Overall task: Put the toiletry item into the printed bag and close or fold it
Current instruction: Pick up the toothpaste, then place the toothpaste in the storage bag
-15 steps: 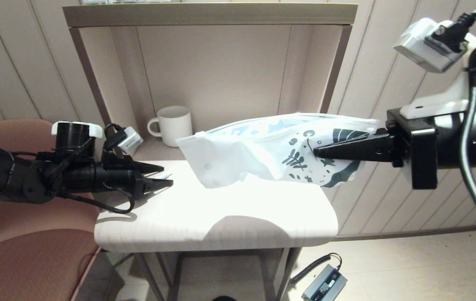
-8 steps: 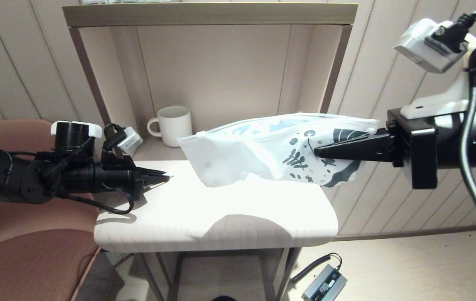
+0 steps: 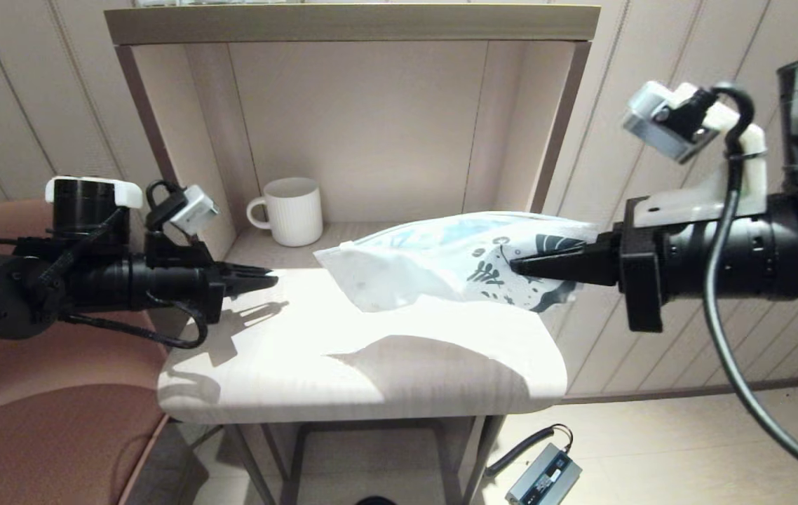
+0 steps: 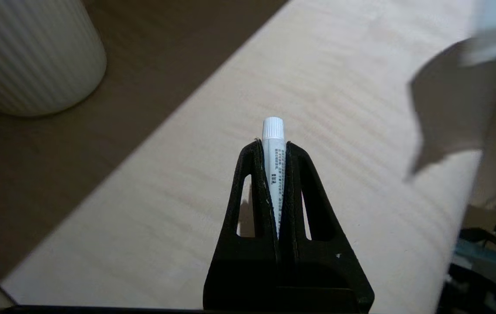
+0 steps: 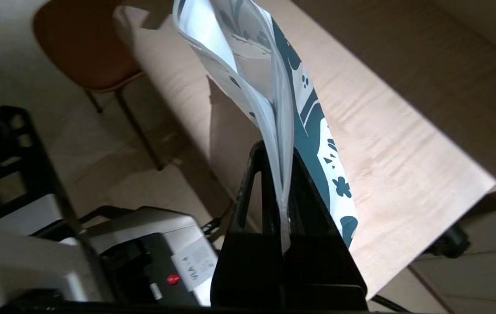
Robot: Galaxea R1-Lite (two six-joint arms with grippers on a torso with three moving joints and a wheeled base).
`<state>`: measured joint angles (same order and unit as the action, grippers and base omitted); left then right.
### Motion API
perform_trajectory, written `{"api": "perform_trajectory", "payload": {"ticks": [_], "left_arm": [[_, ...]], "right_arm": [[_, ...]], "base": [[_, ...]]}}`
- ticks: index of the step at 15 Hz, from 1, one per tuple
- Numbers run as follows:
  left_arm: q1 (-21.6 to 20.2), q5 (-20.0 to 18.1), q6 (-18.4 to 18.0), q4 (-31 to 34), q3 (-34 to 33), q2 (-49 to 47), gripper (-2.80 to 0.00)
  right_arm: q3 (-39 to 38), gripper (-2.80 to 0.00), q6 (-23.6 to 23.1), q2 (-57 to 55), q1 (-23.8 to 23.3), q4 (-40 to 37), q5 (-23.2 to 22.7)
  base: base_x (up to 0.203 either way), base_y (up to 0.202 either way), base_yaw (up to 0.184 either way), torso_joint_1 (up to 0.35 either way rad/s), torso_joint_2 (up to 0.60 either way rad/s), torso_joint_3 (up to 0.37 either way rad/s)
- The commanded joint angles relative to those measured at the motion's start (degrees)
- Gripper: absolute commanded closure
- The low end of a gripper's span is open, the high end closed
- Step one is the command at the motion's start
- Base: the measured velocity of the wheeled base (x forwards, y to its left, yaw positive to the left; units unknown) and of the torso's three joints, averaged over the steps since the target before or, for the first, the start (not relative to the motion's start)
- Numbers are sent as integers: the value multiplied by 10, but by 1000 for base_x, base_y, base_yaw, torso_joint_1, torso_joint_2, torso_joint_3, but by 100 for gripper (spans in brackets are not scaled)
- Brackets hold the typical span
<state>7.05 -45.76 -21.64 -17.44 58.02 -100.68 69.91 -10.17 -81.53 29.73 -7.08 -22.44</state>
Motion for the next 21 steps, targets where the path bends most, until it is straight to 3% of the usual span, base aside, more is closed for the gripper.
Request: {"api": "perform_trajectory", "payload": {"ticks": [1,4,7,9,12,16,21], "left_arm": [[6,-22,25,-2,-3,85,0],[31,-51,67,7,41,113,0],[50,-63,69,103,130,110,0],[63,-117,69,136,161,99,0],[97,-146,69,139,183,77,0],[178,-170,67,139,216,31,0],[213,-175,45,138,236,-40,0]], "right_arm": [[-41,0,-16,-17,39,88,97],[-49,0,-28,-28,42,87,100],[-50,0,-51,-40,44,59,65],[-29,0,-52,-50,42,30,27],[-9,0,-69,-65,42,13,19],[8,0,-70,-90,45,12,11],[15,0,-70,-93,43,3,-21]], "base": [[0,0,0,0,0,0],[0,0,0,0,0,0],[0,0,0,0,0,0],[0,0,0,0,0,0],[0,0,0,0,0,0],[0,0,0,0,0,0],[0,0,0,0,0,0]]}}
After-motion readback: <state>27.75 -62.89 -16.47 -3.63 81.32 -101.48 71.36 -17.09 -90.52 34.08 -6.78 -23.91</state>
